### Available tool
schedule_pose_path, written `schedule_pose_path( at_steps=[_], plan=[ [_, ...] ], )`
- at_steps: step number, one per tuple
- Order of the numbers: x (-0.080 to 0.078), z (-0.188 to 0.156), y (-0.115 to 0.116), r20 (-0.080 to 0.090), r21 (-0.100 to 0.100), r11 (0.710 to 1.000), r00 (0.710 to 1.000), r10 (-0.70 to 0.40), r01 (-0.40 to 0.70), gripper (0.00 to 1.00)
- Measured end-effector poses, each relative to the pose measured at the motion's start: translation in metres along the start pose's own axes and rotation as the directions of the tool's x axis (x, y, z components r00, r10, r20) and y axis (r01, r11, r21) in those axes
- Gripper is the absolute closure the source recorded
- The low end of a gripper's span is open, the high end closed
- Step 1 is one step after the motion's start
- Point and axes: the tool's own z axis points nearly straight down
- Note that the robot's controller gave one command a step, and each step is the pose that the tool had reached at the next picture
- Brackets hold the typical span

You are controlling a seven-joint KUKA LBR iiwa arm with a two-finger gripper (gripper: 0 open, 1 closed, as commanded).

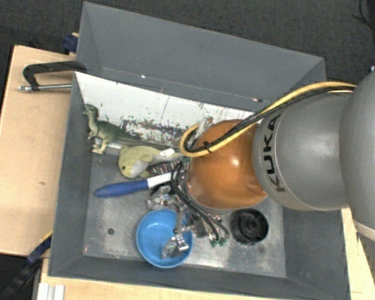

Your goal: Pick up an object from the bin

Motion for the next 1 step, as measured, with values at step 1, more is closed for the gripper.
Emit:
schedule_pose_path(
  at_steps=[1],
  plan=[
    [-0.0012,-0.0005,0.0007,0.000,0.000,1.000,1.000,0.001,-0.001,0.00]
  ],
)
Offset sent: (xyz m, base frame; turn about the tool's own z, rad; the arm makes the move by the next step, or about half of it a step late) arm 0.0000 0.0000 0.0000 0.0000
